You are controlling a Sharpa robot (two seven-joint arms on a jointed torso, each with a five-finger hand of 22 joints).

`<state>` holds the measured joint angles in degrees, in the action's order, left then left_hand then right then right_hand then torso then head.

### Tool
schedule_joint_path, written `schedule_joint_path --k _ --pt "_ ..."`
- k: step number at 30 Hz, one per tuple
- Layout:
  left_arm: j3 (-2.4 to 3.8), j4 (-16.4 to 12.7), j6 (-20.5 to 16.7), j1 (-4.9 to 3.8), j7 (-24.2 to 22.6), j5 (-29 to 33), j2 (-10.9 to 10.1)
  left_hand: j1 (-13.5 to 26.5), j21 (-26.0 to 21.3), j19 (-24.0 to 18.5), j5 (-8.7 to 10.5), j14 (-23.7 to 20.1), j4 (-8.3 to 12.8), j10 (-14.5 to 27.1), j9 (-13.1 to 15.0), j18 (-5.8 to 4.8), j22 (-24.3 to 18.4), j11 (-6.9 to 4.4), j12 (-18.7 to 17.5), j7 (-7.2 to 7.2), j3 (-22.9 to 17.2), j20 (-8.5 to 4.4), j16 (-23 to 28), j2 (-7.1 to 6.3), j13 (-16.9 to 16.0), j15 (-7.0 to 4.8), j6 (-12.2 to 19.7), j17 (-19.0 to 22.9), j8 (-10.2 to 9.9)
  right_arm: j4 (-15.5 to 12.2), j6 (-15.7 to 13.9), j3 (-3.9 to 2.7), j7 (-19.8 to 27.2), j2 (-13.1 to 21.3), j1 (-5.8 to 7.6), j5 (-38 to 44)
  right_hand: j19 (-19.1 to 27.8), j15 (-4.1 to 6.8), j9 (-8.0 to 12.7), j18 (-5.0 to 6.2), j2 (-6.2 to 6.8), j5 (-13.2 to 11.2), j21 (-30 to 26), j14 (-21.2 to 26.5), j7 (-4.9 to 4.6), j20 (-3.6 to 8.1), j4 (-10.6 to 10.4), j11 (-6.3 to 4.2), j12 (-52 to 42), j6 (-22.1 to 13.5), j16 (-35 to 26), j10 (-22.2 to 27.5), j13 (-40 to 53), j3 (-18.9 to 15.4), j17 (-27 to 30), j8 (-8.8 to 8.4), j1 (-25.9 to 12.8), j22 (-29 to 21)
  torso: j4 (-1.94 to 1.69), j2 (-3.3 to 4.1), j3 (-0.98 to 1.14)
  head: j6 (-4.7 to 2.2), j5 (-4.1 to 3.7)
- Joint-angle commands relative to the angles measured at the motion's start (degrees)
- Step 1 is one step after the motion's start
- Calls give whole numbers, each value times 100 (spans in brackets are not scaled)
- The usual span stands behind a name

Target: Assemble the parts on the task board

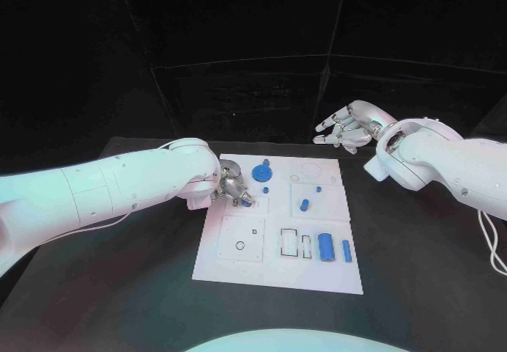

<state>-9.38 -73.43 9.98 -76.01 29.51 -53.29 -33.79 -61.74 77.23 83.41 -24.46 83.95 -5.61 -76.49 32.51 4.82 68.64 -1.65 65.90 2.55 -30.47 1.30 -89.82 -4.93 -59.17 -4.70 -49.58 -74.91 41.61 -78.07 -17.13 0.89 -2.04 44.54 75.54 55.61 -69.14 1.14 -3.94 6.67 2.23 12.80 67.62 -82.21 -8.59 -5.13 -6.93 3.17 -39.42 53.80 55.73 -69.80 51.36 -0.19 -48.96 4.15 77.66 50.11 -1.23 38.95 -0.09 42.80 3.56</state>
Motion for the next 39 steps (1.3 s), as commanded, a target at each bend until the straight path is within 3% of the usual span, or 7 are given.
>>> schedule_joint_path --k 1,28,39 --pt "-9 21 174 5 59 -48 45 204 21 28 14 605 551 -44 -7 -61 4 -18 -22 -28 -619 -4 -18 28 46 -33 -82 -1509 28 -7 26 -5 48 -11 11 17 -29 -1 0 99 -10 28 -28 -26 -1 2 -1 15 27 -47 -31 18 -7 -21 5 -8 10 -6 0 -2 4 4 -7" --pt "-7 256 382 -4 91 -46 292 660 34 41 11 605 123 -118 -95 -68 53 -67 111 -90 -208 -45 -18 210 -102 -76 -318 -1509 -87 6 55 -5 45 -57 12 17 -35 0 0 98 -11 43 -34 -31 -1 2 -7 16 21 -49 -36 16 -5 -30 -3 -7 12 -7 -1 -3 -5 18 -54" --pt "-6 292 375 -7 72 -46 312 991 38 47 57 605 -259 -142 -135 -72 82 -77 155 -108 574 -56 -18 196 -147 -86 -462 -1509 -148 13 49 -5 57 -67 12 17 -34 -3 0 100 -6 67 -53 -32 -3 1 -41 20 27 -53 -67 19 -14 -61 12 -7 -26 -27 -7 -3 -3 28 -64"
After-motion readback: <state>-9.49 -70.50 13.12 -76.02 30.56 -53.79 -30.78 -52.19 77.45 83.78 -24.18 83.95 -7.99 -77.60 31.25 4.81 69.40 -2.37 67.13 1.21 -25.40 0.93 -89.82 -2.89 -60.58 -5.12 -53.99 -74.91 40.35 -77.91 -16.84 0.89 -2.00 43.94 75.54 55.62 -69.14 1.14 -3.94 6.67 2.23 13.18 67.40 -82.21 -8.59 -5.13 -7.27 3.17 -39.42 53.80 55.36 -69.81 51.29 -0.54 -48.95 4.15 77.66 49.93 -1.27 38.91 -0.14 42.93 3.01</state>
